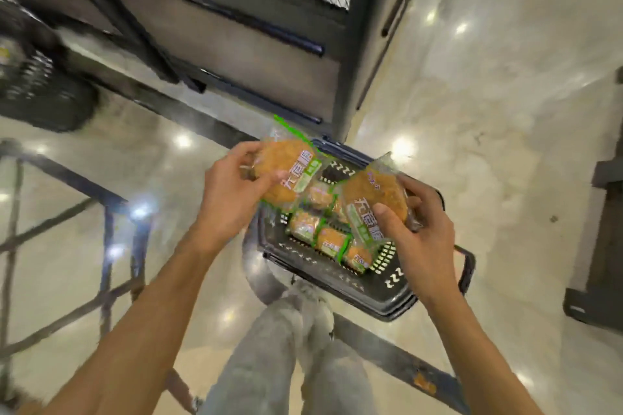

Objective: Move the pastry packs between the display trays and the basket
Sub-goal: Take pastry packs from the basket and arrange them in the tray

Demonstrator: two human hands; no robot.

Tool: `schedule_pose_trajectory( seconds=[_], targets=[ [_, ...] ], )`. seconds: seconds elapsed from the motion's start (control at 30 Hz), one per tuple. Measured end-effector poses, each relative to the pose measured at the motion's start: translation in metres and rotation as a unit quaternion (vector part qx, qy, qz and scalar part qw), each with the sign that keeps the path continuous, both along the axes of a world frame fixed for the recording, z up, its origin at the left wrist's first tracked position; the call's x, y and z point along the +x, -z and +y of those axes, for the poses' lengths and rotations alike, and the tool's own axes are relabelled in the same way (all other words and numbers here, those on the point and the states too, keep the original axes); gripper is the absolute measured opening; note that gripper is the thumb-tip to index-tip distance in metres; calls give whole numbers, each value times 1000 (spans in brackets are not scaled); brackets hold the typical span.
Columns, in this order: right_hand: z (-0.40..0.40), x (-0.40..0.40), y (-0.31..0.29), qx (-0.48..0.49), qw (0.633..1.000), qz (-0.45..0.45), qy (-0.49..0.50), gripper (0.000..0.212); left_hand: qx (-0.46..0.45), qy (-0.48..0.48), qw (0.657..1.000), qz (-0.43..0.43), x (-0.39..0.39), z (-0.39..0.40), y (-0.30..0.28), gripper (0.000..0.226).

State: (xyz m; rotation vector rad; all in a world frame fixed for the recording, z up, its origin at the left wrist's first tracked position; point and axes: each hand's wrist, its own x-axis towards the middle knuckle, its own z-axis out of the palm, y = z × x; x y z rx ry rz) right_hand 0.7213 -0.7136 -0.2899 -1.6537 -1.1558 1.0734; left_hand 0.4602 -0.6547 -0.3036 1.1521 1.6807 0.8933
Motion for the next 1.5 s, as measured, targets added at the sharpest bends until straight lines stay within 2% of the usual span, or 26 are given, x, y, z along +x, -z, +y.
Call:
schedule_pose_trajectory(
  seconds=[0.2,0.33,0.6,0.83,1.03,1.23,1.37,1.5],
  targets=[
    [-15,-94,-142,70,991,106,-49,41,108,-106,988,-25,-94,-63,-166,40],
    [-3,-156,-207,122,981,106,-107,42,177,-152,972,-39,-157,-91,-237,37],
    [59,-288,-270,162,971,109,-141,42,237,-186,946,-121,-283,-47,-269,37],
    [121,-385,-293,190,976,76,-78,43,214,-107,965,-106,-374,43,-288,39],
    [164,-363,-305,194,981,22,23,45,225,28,971,-81,-348,154,-306,39],
    [242,-289,-313,227,967,-12,118,42,272,171,946,-34,-272,278,-320,40],
    [330,-231,-316,233,963,-46,126,40,304,229,921,81,-218,372,-323,42],
    [419,-178,-321,186,964,-158,104,38,300,290,901,122,-172,464,-330,41]
  ],
)
